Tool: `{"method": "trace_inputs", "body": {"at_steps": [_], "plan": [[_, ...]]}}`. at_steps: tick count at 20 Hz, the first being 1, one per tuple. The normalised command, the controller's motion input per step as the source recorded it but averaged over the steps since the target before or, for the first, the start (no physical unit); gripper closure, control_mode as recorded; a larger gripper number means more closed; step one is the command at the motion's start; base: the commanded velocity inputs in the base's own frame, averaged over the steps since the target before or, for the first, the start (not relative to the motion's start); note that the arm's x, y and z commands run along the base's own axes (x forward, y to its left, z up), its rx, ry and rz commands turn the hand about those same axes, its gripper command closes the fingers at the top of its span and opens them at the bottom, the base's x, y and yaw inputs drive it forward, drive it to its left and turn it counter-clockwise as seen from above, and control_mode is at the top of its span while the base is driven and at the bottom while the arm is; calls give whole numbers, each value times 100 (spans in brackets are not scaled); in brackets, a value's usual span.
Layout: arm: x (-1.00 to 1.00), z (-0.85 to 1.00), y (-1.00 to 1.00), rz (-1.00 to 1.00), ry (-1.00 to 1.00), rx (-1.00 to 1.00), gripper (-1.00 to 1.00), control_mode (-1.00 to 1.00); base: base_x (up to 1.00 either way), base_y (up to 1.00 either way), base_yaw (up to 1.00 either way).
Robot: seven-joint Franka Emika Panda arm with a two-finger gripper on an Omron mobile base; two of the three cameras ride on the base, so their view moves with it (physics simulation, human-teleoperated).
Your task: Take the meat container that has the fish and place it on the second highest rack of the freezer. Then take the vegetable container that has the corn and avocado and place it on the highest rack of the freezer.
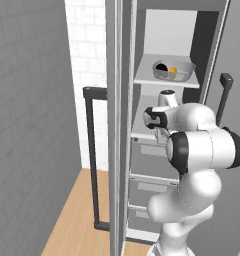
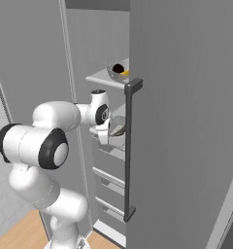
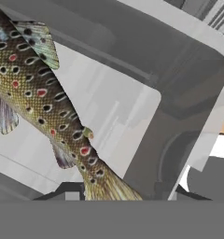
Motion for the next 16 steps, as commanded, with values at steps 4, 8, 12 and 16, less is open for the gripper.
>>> {"method": "trace_inputs", "body": {"at_steps": [4,8,12,16], "plan": [[62,-2,-15,0,0,0,100,-100,0,0,0],[79,0,-23,0,0,0,100,-100,0,0,0],[83,-2,-23,0,0,0,100,-100,0,0,0],[87,-6,-22,0,0,0,100,-100,0,0,0]]}}
